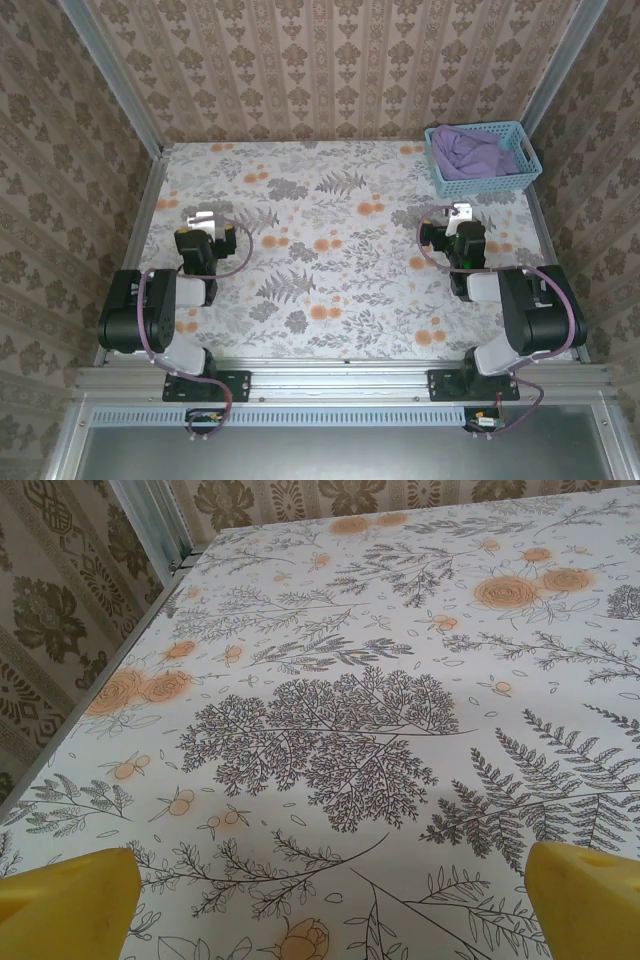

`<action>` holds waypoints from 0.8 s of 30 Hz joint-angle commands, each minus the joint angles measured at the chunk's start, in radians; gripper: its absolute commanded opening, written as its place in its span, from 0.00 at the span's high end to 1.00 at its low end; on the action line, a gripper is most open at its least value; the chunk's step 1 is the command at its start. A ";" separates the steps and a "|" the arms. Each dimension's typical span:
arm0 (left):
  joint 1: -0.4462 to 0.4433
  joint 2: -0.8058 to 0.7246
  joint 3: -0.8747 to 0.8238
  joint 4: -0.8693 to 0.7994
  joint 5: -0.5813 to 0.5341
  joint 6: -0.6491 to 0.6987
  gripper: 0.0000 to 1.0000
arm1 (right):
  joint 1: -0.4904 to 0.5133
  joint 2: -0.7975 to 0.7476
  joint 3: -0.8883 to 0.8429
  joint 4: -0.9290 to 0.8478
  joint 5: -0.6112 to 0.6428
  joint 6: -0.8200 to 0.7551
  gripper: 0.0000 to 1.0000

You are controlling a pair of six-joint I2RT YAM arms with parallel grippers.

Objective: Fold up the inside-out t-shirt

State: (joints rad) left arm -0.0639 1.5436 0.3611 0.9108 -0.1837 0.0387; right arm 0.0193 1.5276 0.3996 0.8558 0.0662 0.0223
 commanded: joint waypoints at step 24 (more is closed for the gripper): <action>0.017 -0.001 0.025 -0.007 0.012 -0.007 0.00 | -0.004 0.004 0.008 0.002 -0.020 0.007 0.00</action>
State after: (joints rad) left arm -0.0513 1.5436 0.3611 0.9070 -0.1799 0.0383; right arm 0.0193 1.5276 0.3996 0.8562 0.0662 0.0223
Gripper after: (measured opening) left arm 0.997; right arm 0.999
